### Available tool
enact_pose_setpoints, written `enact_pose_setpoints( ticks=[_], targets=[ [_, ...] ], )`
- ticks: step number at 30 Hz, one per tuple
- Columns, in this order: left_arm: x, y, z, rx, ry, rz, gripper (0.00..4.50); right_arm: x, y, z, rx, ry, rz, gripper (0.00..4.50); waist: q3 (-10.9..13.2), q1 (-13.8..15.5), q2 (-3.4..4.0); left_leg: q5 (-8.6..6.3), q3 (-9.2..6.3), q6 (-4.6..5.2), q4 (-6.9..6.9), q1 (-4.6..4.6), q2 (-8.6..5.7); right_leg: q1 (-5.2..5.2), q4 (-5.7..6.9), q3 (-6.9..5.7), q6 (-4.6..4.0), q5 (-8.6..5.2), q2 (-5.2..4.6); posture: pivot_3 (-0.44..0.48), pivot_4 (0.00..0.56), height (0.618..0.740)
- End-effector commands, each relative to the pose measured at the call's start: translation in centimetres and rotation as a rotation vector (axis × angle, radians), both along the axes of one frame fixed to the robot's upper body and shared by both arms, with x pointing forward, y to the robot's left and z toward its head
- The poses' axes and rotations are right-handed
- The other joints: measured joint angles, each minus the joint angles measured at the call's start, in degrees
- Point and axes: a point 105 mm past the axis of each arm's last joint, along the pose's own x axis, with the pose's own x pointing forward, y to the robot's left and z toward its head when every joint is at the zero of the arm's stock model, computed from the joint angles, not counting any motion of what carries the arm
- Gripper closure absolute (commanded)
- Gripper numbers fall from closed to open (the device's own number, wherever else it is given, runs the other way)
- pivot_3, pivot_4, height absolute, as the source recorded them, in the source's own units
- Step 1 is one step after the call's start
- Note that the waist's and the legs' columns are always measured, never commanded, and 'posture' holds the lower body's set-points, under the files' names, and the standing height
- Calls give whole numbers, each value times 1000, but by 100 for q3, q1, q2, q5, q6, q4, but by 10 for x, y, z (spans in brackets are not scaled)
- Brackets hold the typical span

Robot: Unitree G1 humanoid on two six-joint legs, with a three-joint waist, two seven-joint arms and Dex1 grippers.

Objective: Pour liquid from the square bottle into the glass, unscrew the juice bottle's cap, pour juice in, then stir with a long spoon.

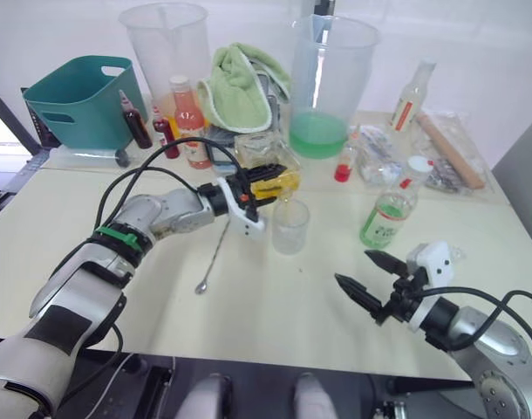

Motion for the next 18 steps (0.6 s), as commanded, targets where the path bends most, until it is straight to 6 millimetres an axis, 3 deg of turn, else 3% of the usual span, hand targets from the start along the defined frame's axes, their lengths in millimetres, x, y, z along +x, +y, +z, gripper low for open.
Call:
enact_pose_setpoints(
  ticks=[1,18],
  targets=[
    [-13,-17,48,-102,-146,-88,1708,1,3,7,-3,-37,7,40,0,3,0,0,0,0,0,0,0,0,0,0,0,0,0,0,150,727],
    [-14,-19,46,-85,-136,-95,1708,1,5,7,1,-33,9,40,0,0,0,1,0,0,1,2,-1,1,5,0,0,0,-2,0,150,727]
  ],
)
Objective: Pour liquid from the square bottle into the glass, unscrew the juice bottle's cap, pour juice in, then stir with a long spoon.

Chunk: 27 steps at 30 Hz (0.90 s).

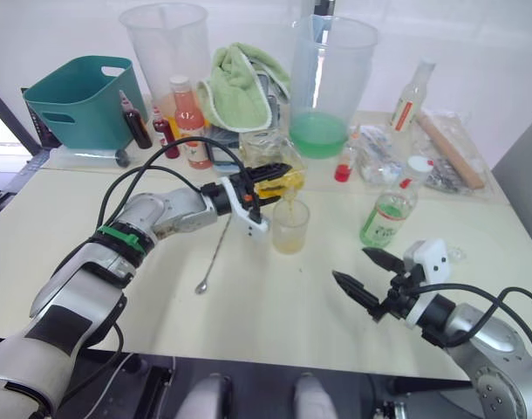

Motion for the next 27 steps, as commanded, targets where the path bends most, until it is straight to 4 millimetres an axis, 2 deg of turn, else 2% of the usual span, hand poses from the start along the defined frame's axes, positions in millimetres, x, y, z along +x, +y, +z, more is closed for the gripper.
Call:
enact_pose_setpoints(
  ticks=[1,16,27],
  targets=[
    [-11,-14,40,-76,-100,-80,1708,-1,2,7,-1,-34,8,40,0,1,0,0,0,0,0,0,0,0,0,0,0,0,0,0,150,727],
    [-14,-16,42,-85,-66,-94,1708,0,4,7,0,-31,23,40,0,2,0,0,0,0,0,1,-1,1,1,0,0,0,-1,0,150,727],
    [-15,-13,68,-210,121,-106,1708,-1,6,9,9,-31,35,40,0,-8,0,1,0,1,3,2,-4,-1,17,0,0,0,-3,0,150,727]
  ],
)
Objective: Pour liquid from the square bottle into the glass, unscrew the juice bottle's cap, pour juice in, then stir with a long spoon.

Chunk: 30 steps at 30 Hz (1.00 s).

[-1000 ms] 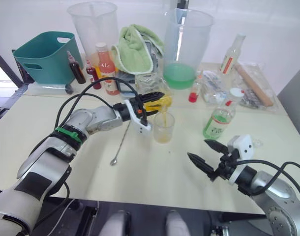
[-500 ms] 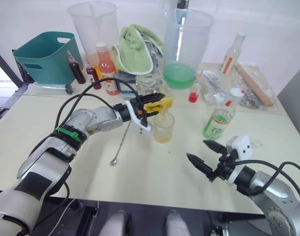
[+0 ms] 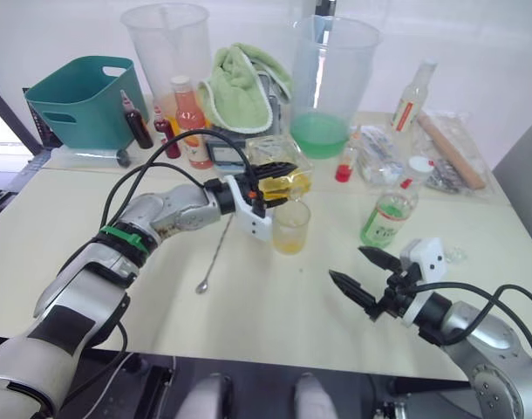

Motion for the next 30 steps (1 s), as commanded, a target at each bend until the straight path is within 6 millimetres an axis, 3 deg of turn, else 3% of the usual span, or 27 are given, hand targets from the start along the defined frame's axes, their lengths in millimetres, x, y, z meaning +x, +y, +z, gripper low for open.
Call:
enact_pose_setpoints(
  ticks=[1,10,14,19,23,25,30],
  targets=[
    [-7,-2,64,-176,-59,-43,1708,-2,2,7,4,-24,19,40,0,-10,0,0,0,0,2,1,-1,-1,8,0,0,0,0,0,150,727],
    [9,24,92,-472,213,40,1708,2,4,16,15,-35,68,40,0,-27,0,2,0,0,20,14,-3,4,37,1,0,0,0,0,150,727],
    [16,53,113,-712,360,82,1708,5,7,24,30,-46,117,40,0,-56,0,2,-1,0,23,15,-2,3,44,1,0,-1,0,0,150,727],
    [19,87,124,-906,469,143,1708,9,13,29,31,-41,182,40,0,-81,0,2,-4,0,26,15,-2,2,48,1,0,-1,0,0,150,727],
    [20,117,124,-1035,520,225,1708,15,16,32,27,-41,226,40,0,-134,0,2,-5,0,32,16,-2,3,52,1,0,-1,0,0,150,727],
    [21,144,120,-1121,532,300,1708,21,21,31,31,-33,258,40,0,-155,0,2,-6,0,34,16,-2,4,54,0,0,-1,0,0,150,727],
    [9,179,99,-1220,571,410,1708,22,26,31,30,-20,311,40,0,-189,0,2,-9,1,37,17,1,4,55,-2,0,-1,1,0,150,727]
  ],
)
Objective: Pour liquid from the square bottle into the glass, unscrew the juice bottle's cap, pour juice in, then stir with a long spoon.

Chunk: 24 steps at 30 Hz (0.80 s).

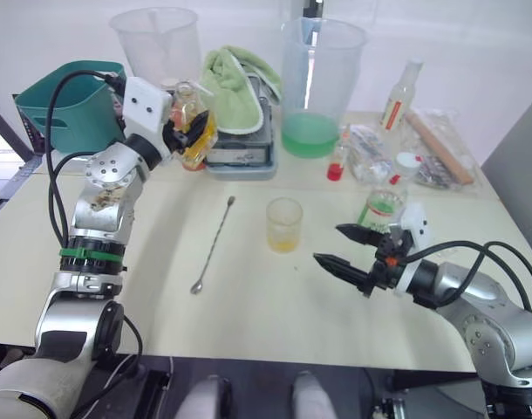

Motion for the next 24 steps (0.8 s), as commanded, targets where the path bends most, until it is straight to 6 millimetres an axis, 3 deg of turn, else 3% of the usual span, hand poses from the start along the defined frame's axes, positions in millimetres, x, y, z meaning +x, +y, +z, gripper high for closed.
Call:
enact_pose_setpoints(
  ticks=[1,12,24],
  targets=[
    [-22,19,29,-62,-104,53,1708,-4,3,6,-7,-21,43,40,0,9,0,0,-3,0,0,-2,0,-1,-1,-2,0,0,0,0,150,727],
    [-19,46,-18,-158,32,108,1708,-8,7,4,-17,-15,57,40,0,55,-2,0,-6,-1,15,-8,-1,4,0,-8,0,1,-1,0,150,727],
    [-11,56,-51,-262,157,98,1708,-9,10,5,-21,-10,27,40,0,24,-4,0,-6,-1,14,-8,-1,3,0,-9,0,1,-1,0,150,727]
  ],
)
